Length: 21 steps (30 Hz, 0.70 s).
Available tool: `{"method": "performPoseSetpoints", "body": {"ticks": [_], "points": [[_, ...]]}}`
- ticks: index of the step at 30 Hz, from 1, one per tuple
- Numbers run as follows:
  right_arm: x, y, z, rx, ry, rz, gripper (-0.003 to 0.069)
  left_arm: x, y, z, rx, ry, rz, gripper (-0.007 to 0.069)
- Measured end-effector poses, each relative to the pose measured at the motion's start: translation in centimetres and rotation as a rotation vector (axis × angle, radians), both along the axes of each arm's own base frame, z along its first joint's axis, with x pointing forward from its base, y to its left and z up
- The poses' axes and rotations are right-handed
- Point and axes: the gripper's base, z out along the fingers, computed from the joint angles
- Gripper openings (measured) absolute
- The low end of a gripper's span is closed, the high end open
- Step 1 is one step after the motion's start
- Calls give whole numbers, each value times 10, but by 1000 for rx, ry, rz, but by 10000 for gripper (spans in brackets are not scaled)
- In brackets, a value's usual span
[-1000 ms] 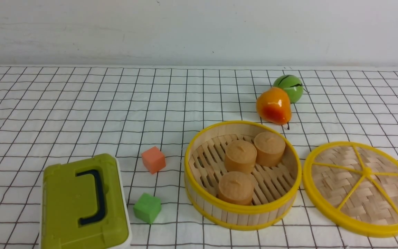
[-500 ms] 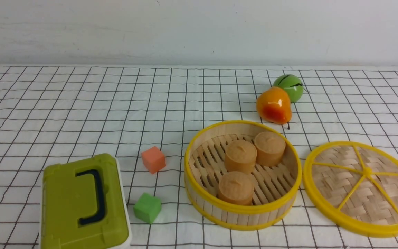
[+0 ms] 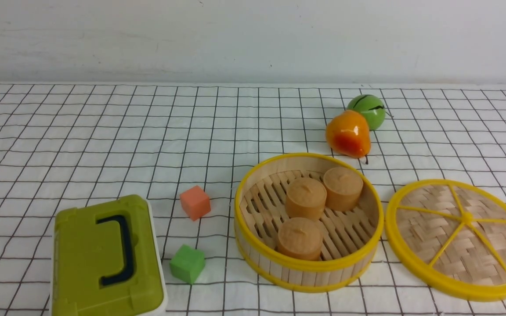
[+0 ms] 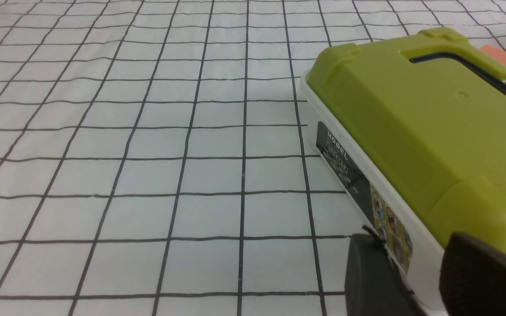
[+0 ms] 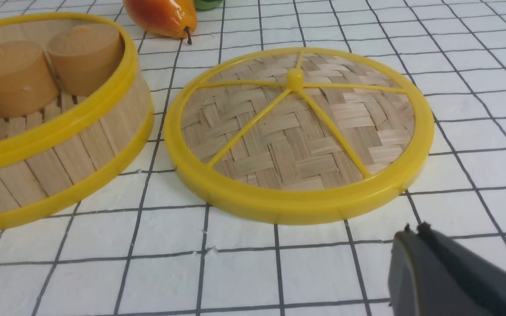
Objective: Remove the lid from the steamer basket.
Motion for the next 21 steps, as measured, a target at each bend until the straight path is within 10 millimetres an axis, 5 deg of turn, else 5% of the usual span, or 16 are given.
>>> {"method": "performPoseSetpoints", "body": {"ticks": [21], "points": [[0, 0, 0, 0, 0, 0, -3, 0, 0, 0, 0, 0, 0, 239]]}}
